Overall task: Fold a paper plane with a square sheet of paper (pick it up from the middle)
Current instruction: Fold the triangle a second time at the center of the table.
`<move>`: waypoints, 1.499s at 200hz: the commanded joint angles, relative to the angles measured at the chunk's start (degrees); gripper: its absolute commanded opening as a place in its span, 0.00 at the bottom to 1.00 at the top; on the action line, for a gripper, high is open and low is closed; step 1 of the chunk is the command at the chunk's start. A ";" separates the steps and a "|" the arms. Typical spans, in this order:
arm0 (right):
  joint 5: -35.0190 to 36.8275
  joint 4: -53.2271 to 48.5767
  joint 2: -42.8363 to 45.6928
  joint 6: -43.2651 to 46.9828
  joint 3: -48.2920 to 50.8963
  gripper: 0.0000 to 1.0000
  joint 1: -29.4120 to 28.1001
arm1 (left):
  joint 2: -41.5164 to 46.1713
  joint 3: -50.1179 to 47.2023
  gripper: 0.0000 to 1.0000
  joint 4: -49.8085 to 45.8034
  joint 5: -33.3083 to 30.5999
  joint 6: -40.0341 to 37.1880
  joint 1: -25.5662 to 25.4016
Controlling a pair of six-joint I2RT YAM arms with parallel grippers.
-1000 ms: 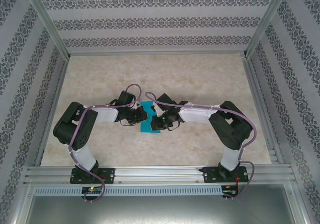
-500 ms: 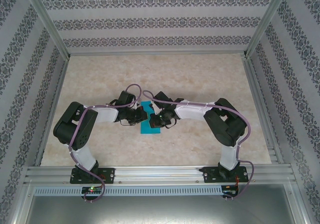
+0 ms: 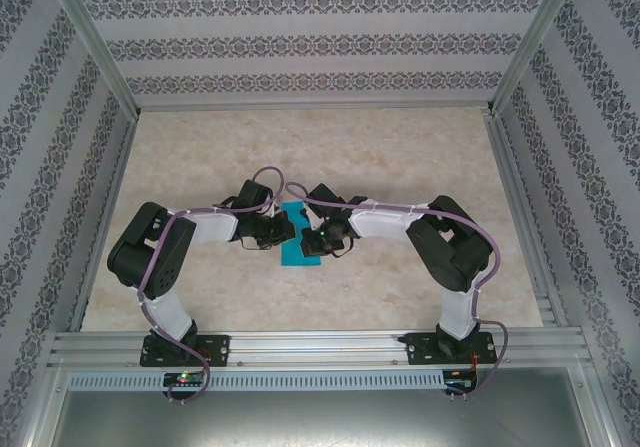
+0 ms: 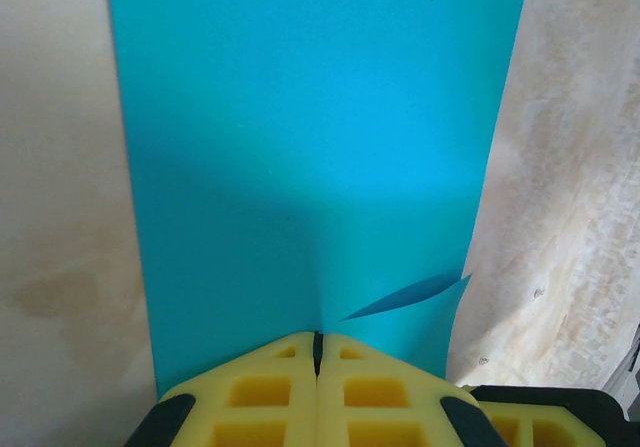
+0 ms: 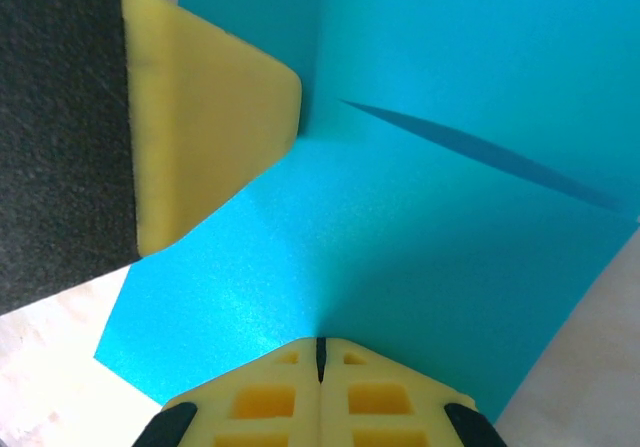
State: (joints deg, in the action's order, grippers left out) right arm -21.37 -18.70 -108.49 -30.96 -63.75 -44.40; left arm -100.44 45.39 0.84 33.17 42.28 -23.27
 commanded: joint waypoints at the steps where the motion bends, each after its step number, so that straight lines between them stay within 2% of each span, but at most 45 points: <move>1: 1.76 -4.46 -0.09 2.04 1.62 0.00 -0.16 | -4.59 -3.18 0.00 -11.27 -10.92 -0.36 -0.20; 56: -0.43 -4.43 3.12 1.98 5.43 0.00 -0.17 | -4.17 -3.82 0.00 -10.47 -10.05 -0.41 -0.11; 241: 1.75 -6.08 8.47 1.39 11.10 0.00 -0.33 | -3.88 -4.40 0.00 -8.86 -8.48 -0.51 -0.11; 278: 3.07 -0.94 13.12 1.78 11.37 0.00 -0.25 | -3.71 -4.52 0.00 -8.09 -7.71 -0.43 -0.11; 300: 2.08 2.17 12.32 1.59 9.69 0.00 -0.25 | -3.71 -4.50 0.00 -7.87 -7.33 -0.43 -0.18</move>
State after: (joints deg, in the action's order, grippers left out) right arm -19.90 -19.33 -96.82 -29.82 -52.75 -44.40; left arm -100.22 44.66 1.98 33.41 42.30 -23.24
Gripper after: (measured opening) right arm 0.052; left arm 0.067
